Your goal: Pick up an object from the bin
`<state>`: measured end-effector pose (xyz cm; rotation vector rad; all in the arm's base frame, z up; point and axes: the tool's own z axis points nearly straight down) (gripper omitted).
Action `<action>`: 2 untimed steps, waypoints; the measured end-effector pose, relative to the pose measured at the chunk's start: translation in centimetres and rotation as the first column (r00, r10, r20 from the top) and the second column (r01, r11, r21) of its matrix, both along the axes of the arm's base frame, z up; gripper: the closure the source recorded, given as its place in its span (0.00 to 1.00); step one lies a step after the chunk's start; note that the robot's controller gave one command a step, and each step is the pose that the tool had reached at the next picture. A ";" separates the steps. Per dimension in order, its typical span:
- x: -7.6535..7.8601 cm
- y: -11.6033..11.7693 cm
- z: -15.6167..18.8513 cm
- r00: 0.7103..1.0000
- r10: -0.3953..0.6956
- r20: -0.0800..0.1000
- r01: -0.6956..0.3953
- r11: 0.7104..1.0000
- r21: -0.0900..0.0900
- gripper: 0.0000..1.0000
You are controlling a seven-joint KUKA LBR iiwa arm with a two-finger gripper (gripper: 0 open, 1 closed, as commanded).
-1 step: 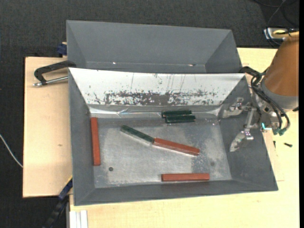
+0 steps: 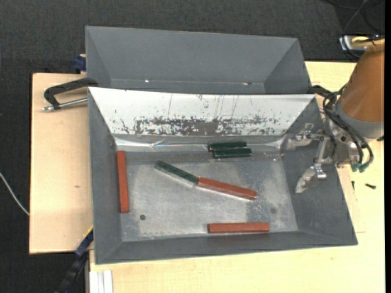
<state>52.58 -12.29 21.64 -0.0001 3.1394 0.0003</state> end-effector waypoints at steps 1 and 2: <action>0.9 4.1 -6.6 1.000 -0.018 0.004 0.018 1.000 0.000 0.00; 3.5 11.3 -6.0 0.999 0.047 0.002 -0.047 0.999 0.002 0.00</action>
Offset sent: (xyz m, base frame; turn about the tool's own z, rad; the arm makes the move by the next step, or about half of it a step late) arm 0.0338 0.1096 -0.0613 -0.0429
